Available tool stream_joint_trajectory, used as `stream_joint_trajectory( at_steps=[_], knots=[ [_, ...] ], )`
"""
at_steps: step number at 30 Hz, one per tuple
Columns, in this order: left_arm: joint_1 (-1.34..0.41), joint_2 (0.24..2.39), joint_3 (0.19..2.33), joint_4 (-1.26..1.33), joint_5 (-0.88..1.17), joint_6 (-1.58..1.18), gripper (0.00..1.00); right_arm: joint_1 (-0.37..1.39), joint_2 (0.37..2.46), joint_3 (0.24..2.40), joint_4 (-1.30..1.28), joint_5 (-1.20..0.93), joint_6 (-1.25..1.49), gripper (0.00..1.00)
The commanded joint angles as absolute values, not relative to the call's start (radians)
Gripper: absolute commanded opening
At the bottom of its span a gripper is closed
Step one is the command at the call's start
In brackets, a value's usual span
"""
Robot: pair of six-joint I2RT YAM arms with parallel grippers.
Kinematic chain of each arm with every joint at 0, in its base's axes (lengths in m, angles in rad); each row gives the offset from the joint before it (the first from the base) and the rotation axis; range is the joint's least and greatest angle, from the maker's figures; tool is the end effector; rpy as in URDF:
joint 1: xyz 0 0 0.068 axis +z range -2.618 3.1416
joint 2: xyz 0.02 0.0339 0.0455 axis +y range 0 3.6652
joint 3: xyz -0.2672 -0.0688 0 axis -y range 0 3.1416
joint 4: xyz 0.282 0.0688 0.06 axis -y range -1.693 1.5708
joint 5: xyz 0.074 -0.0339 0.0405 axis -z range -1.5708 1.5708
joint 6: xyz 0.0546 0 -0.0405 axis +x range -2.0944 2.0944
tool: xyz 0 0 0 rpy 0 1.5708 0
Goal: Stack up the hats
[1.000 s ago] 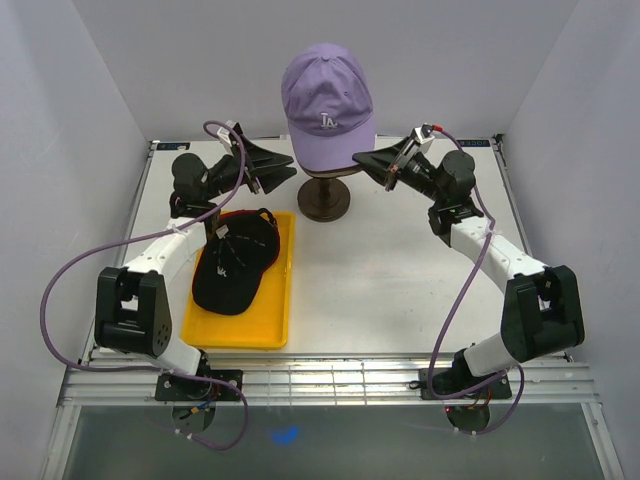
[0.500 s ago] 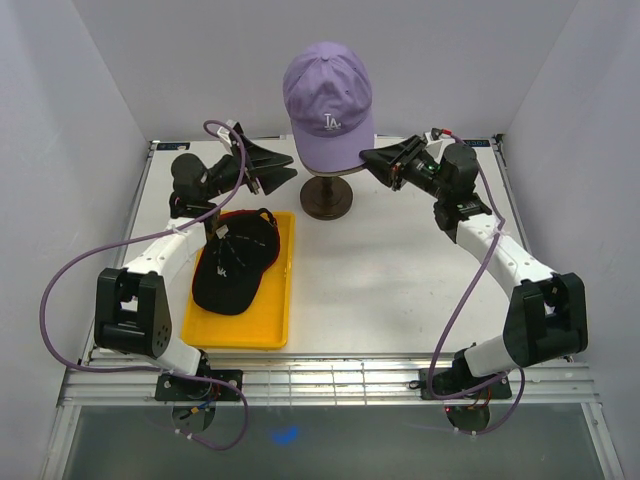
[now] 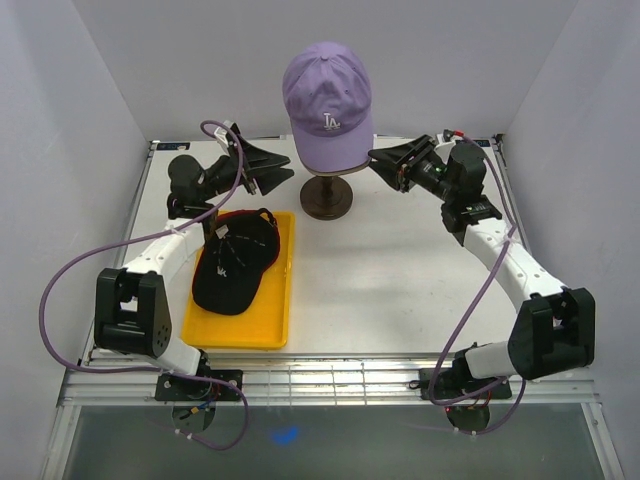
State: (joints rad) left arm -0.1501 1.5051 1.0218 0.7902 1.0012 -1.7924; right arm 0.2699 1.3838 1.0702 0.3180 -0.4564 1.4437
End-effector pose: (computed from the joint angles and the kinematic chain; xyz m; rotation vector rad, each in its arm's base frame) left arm 0.3675 -0.1021 0.3335 -0.3288 1.8133 -2.1204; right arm 0.3599 0.1245 0.3467 0.6458 1.7277 1.6367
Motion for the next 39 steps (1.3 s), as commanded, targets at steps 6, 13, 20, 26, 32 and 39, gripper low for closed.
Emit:
stream_joint_trajectory(
  at_steps=[6, 13, 20, 26, 32, 39],
  knots=[
    [-0.118, 1.405, 0.996, 0.738, 1.014, -1.705, 0.54, 0.236, 1.276, 1.063, 0.210, -0.403, 1.306, 0.47],
    [-0.066, 1.232, 1.223, -0.262, 0.727, -0.996, 0.55, 0.244, 1.152, 1.046, 0.025, -0.353, 1.078, 0.49],
    [-0.066, 1.068, 1.237, -0.693, 0.202, -0.680, 0.53, 0.339, 1.008, 0.957, -0.120, -0.285, 0.898, 0.49],
    [-0.066, 1.026, 1.178, -0.850, -0.034, -0.592, 0.46, 0.459, 0.976, 0.847, -0.097, -0.222, 0.870, 0.49],
    [-0.066, 1.028, 1.112, -0.862, -0.032, -0.532, 0.51, 0.532, 1.012, 0.795, -0.052, -0.218, 0.876, 0.49],
    [-0.067, 1.045, 1.075, -0.876, -0.064, -0.453, 0.53, 0.589, 1.061, 0.778, -0.025, -0.195, 0.873, 0.49]
  ],
)
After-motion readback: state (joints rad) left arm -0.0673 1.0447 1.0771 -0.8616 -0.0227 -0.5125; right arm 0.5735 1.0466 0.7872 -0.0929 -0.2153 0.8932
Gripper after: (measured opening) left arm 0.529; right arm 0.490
